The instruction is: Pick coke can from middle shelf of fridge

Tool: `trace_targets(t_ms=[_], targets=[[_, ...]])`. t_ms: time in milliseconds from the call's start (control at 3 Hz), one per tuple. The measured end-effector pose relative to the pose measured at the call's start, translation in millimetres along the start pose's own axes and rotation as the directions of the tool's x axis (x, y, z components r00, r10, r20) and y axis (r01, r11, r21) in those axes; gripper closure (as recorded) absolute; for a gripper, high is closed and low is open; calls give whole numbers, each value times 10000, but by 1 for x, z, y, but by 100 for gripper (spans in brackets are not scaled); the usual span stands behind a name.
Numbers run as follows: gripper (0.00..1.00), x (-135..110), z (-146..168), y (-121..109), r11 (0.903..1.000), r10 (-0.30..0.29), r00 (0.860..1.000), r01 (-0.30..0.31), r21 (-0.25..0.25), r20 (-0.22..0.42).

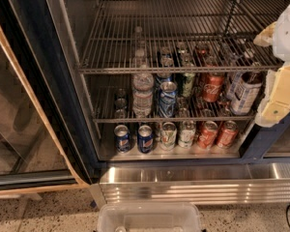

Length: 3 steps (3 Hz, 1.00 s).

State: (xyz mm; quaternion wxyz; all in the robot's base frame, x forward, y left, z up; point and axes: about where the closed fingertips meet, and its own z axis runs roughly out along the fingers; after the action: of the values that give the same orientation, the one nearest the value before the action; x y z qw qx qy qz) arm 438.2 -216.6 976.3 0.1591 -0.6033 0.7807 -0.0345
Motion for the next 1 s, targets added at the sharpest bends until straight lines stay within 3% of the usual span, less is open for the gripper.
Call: trace_targets(t_ms=[333,667,1000], targets=[[0,0,0,0,10000,0,10000,0,0,0],[0,-5,14,1,9999,135,9991,-130,-112,412],[0,-4,49,17,9948,953,9853,-891,-495,1418]])
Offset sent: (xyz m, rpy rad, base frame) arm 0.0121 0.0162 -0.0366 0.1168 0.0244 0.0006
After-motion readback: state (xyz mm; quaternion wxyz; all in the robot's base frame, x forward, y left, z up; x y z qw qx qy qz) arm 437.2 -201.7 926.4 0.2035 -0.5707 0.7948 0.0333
